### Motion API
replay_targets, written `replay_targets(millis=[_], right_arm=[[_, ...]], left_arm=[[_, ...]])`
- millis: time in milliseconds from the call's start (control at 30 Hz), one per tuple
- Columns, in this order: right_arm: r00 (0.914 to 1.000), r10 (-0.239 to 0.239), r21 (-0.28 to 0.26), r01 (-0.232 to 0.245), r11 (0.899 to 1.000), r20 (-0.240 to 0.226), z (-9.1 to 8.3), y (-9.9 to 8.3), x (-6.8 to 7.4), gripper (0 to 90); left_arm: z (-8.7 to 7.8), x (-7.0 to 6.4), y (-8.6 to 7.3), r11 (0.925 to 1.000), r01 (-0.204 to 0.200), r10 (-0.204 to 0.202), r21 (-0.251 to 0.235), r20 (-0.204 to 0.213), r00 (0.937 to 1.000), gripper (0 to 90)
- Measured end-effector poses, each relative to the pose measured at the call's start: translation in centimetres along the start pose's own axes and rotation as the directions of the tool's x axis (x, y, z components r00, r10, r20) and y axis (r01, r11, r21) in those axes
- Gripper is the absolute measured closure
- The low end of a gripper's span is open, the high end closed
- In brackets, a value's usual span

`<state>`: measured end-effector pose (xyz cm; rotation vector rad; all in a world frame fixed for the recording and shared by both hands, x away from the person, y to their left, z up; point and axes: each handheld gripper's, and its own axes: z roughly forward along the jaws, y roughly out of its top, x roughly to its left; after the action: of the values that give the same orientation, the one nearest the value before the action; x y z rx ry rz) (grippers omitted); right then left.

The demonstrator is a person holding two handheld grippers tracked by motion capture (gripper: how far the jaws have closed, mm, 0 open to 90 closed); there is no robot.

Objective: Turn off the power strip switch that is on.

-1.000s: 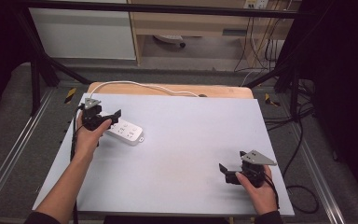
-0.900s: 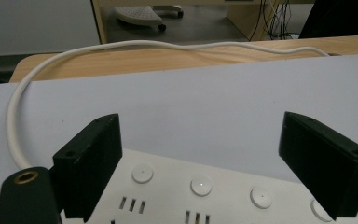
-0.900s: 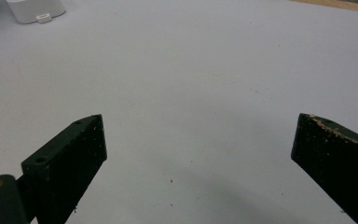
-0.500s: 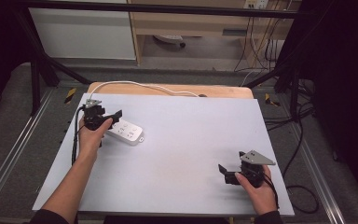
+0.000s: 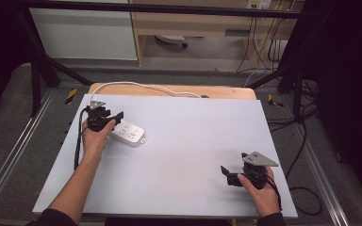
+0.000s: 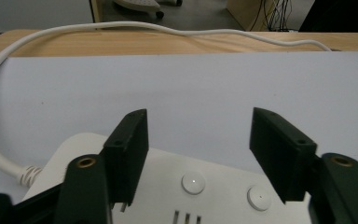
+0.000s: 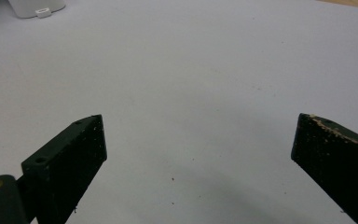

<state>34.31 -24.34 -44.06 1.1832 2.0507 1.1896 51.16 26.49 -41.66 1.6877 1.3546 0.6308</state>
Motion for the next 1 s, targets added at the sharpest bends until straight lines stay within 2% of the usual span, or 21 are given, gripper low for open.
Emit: replay_targets(millis=[100,167,200,233,500,633,767,1000], right_arm=[[1.0,0.002,-0.001,-0.002,1.0,0.001,-0.02,0.0,-0.02,3.7],[1.0,0.002,0.001,-0.002,1.0,0.0,-0.01,-0.01,-0.03,3.7],[1.0,0.002,0.001,-0.002,1.0,0.0,-0.01,-0.01,-0.03,3.7],[1.0,0.002,0.003,-0.002,1.0,-0.001,0.05,-0.01,-0.02,3.7],[1.0,-0.002,0.0,0.002,1.0,-0.006,-0.06,0.07,0.03,3.7],[0.9999,0.004,0.002,-0.004,1.0,-0.01,0.02,0.1,0.09,3.5],[1.0,0.0,0.005,0.0,1.0,-0.01,0.03,0.1,0.1,3.4],[0.9999,-0.002,0.005,0.002,1.0,-0.012,0.05,0.14,0.1,3.3]], left_arm=[[-0.03,-0.07,-0.02,0.9999,-0.014,0.014,-0.003,0.003,0.9999,46.8],[-0.12,-0.14,0.01,0.9997,-0.02,0.02,-0.01,0.011,0.9997,56.2],[-0.17,-0.16,0.02,0.9996,-0.023,0.023,-0.014,0.02,0.9995,56.2],[-0.18,-0.21,0.0,0.9994,-0.03,0.031,-0.015,0.022,0.9993,61.7],[-0.2,-0.42,-0.26,0.9988,-0.043,0.044,-0.022,0.041,0.9982,76.1],[0.03,-0.33,-0.41,0.9987,-0.044,0.046,-0.025,0.076,0.9961,80.6],[0.11,-0.27,-0.58,0.9987,-0.045,0.047,-0.025,0.081,0.9957,86.1],[-0.01,0.04,-0.7,0.9986,-0.049,0.05,-0.018,0.066,0.9965,89.9]])
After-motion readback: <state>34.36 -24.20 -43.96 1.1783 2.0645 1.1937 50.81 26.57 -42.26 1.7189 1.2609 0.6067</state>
